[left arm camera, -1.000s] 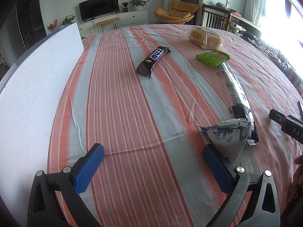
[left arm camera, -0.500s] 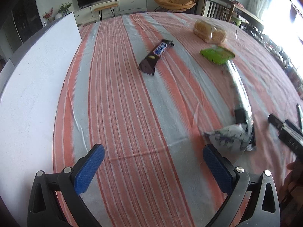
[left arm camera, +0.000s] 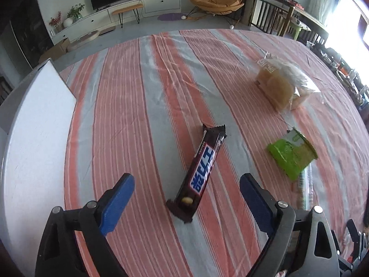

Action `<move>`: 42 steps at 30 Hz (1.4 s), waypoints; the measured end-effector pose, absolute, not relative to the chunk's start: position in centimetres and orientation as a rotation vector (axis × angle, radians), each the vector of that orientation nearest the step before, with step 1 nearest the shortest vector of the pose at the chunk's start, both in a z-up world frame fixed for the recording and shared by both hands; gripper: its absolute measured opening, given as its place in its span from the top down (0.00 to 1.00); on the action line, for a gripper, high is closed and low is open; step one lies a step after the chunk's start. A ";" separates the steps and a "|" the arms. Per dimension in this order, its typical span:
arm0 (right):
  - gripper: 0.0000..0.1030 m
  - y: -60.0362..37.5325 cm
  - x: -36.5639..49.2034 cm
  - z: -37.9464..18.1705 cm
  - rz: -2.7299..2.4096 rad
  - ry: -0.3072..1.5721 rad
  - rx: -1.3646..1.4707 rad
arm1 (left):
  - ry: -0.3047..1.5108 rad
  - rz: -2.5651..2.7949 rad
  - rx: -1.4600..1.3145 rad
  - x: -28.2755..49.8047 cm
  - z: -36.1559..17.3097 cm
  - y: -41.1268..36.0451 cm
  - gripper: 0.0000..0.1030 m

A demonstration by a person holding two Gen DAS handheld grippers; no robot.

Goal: Organize snacks
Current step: 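Grasp the chocolate bar with the left tool while the right tool grasps the striped candy stick, then carry the chocolate bar and candy stick into the box and open both tools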

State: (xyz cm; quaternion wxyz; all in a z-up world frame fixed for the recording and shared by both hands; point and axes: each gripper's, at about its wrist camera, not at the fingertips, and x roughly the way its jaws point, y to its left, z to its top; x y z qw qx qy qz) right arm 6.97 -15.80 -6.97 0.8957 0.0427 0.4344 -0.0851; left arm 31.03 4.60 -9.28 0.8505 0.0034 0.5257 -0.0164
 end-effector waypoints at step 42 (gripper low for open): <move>0.83 -18.6 10.7 -3.7 0.158 1.093 0.472 | 0.901 -0.154 -0.193 9.7 -1.9 9.8 0.84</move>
